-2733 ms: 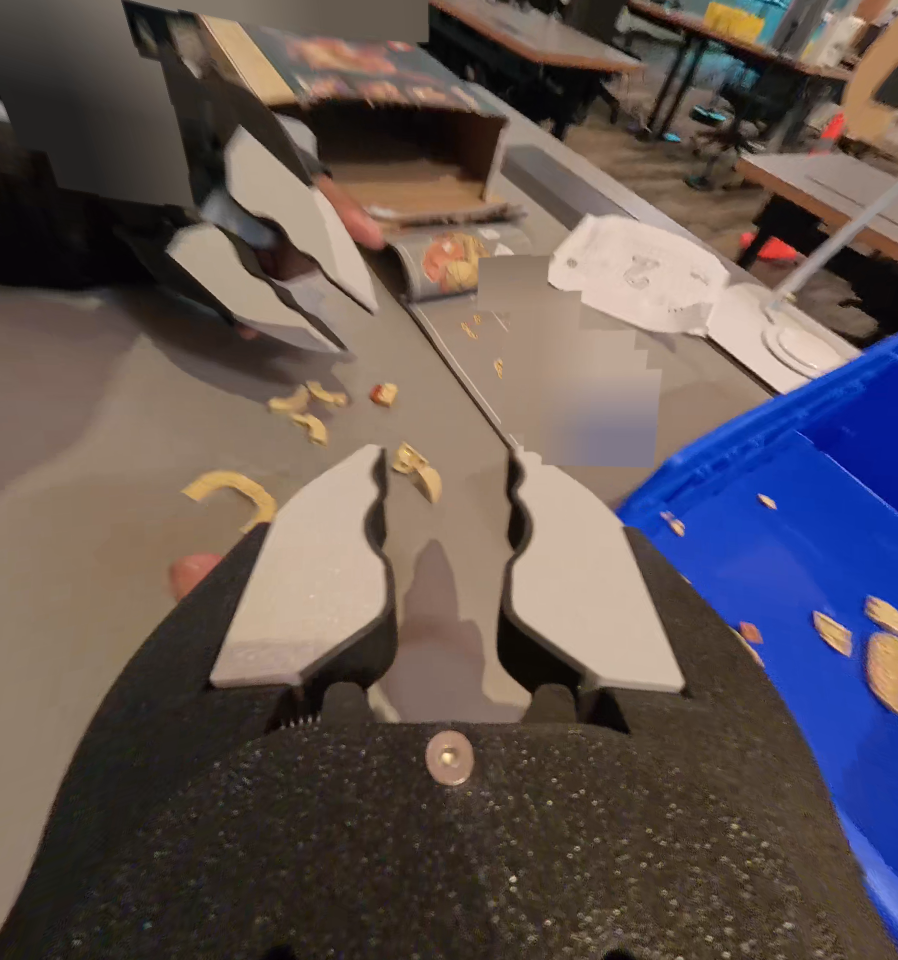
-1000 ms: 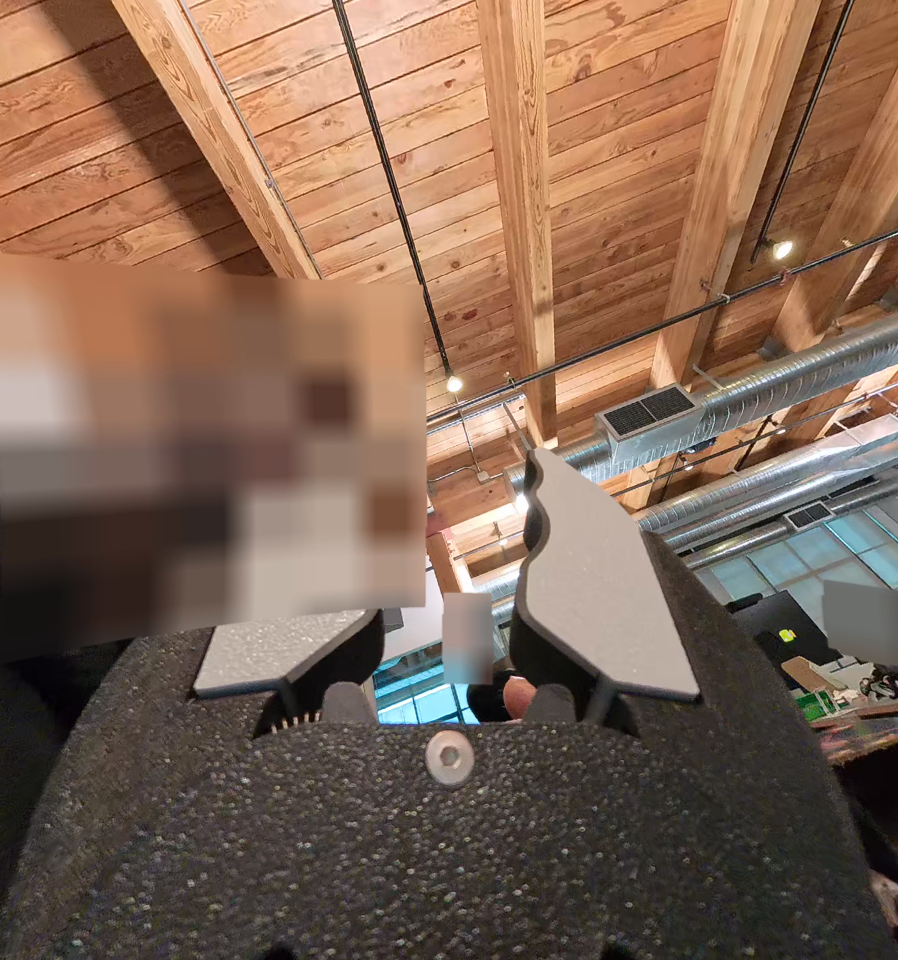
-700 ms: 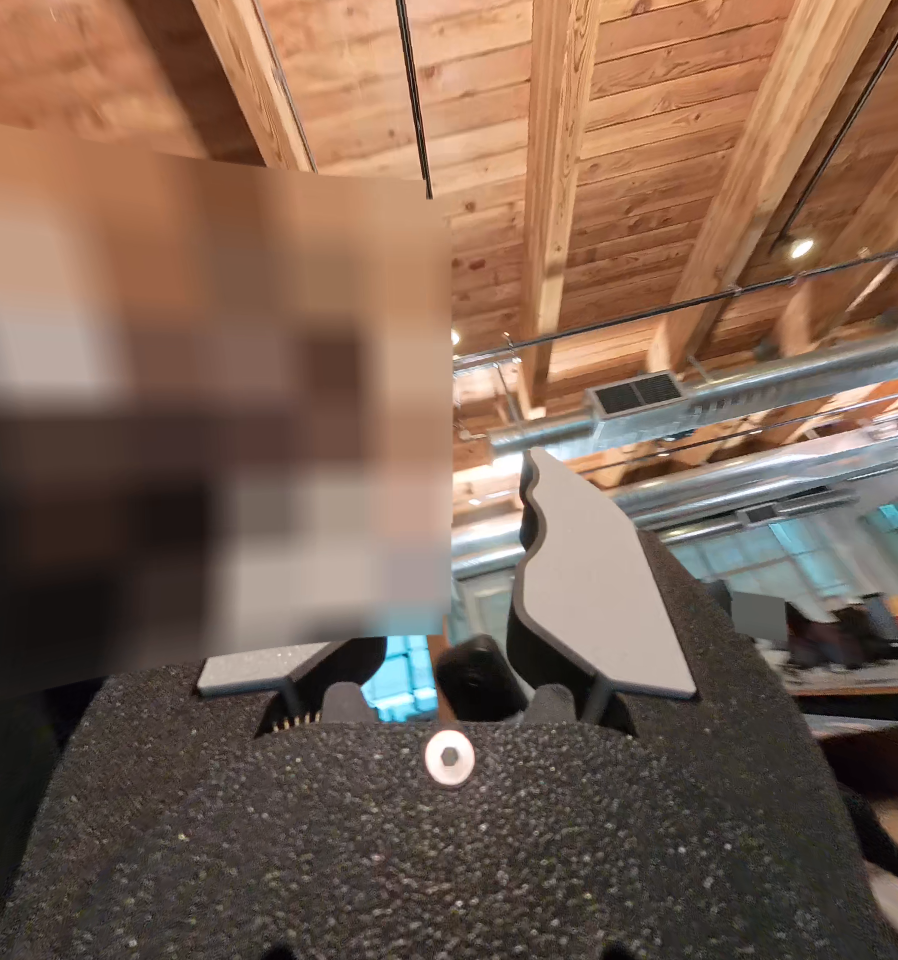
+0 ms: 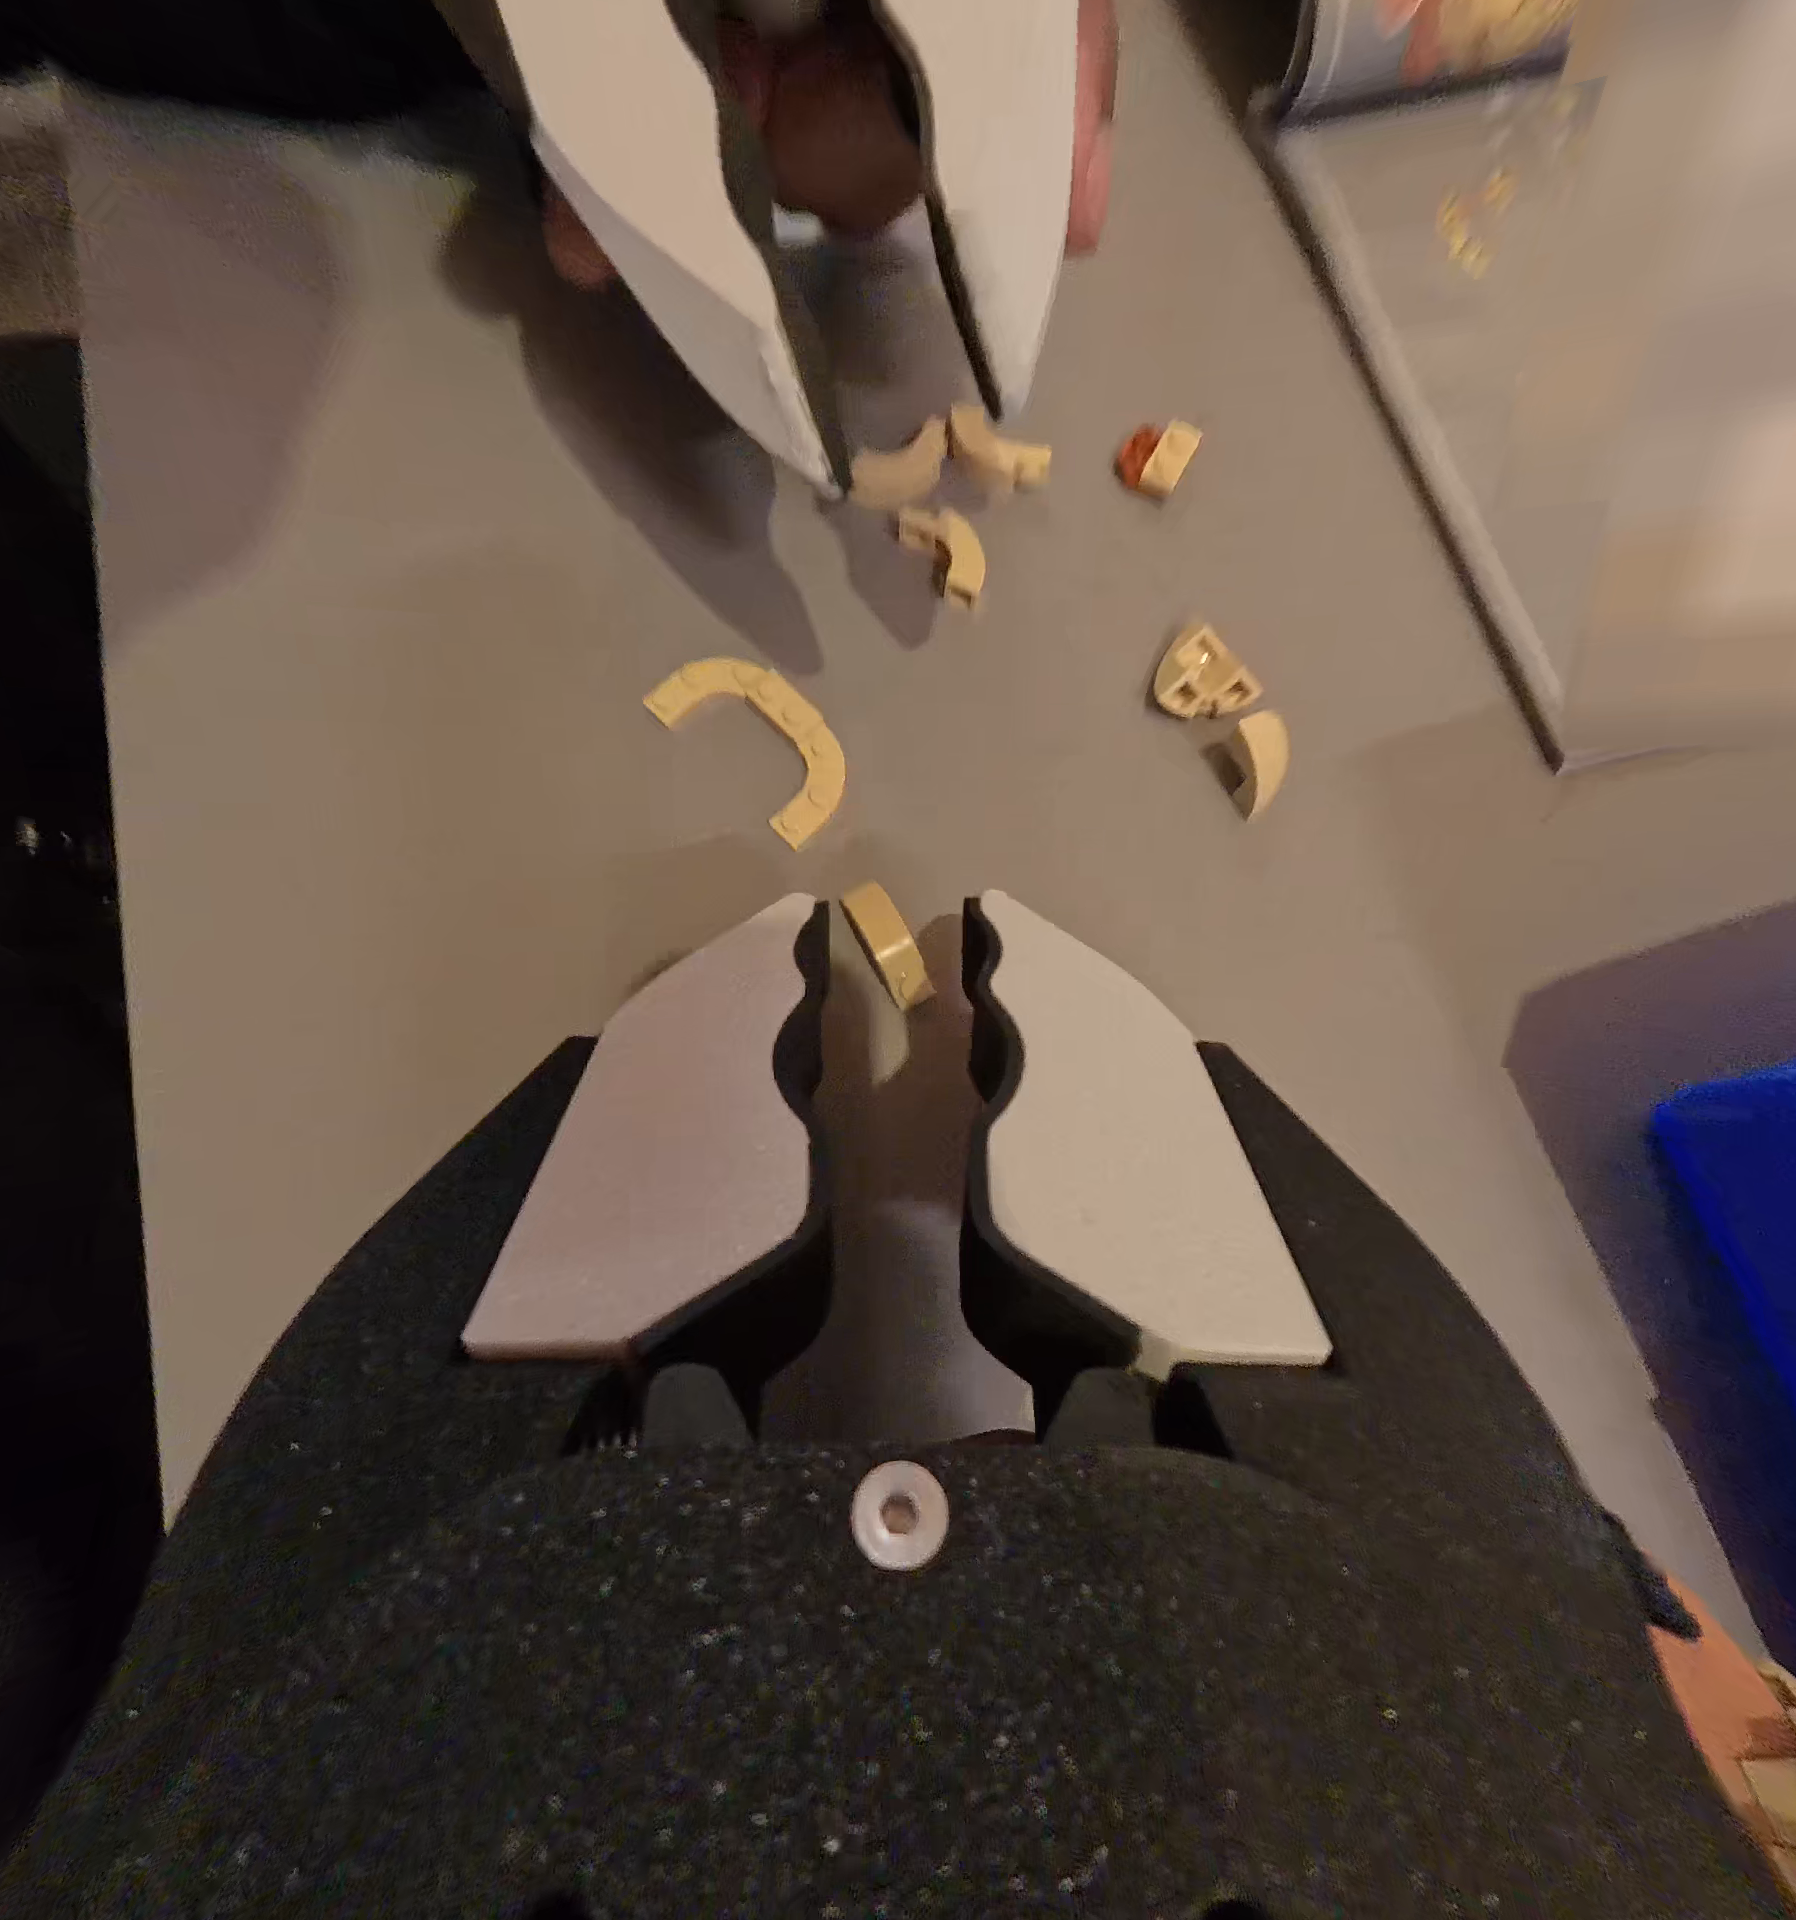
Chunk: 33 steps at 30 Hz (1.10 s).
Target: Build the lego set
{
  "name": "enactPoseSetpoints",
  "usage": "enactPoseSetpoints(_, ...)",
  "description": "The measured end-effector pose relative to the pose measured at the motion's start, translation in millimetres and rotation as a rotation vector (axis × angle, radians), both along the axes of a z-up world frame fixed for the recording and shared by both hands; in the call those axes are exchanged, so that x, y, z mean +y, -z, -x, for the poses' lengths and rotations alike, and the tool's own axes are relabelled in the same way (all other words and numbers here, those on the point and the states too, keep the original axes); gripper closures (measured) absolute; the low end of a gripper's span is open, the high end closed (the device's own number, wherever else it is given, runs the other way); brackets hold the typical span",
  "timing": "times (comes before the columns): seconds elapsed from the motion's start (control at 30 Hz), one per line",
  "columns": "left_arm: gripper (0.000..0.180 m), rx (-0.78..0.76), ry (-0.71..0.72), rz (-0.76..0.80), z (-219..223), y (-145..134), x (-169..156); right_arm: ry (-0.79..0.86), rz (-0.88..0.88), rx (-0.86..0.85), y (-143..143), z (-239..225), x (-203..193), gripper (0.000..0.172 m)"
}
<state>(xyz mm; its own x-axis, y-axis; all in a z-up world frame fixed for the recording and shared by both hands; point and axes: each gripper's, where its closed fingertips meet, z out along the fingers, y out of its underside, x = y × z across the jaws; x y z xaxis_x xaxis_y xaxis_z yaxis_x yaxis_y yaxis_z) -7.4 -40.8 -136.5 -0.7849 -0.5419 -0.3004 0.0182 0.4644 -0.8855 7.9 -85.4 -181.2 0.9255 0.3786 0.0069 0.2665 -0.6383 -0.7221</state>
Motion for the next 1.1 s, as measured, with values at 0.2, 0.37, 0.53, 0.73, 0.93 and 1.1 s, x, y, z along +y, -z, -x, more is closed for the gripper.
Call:
enactPoseSetpoints(0.2,0.16,0.047,0.015,-0.013,2,9,2,-0.021,0.111,-0.001,20,-2,2,0.164)
enactPoseSetpoints(0.37,0.159,0.097,0.007,-0.044,2,19,6,-0.019,-0.007,0.103,-2,6,25,0.164)
enactPoseSetpoints(0.53,0.157,0.124,-0.019,-0.032,-1,20,11,-0.064,-0.11,0.154,-34,19,56,0.164)
enactPoseSetpoints(0.73,0.171,0.057,-0.036,-0.109,-2,20,18,-0.094,-0.109,0.106,-38,26,71,0.164)
enactPoseSetpoints(0.93,0.172,0.014,-0.072,-0.12,-8,16,32,-0.071,-0.154,0.104,-42,22,83,0.156)
enactPoseSetpoints(1.1,0.173,0.025,-0.164,0.02,-19,1,70,-0.02,-0.066,0.051,-26,4,98,0.144)
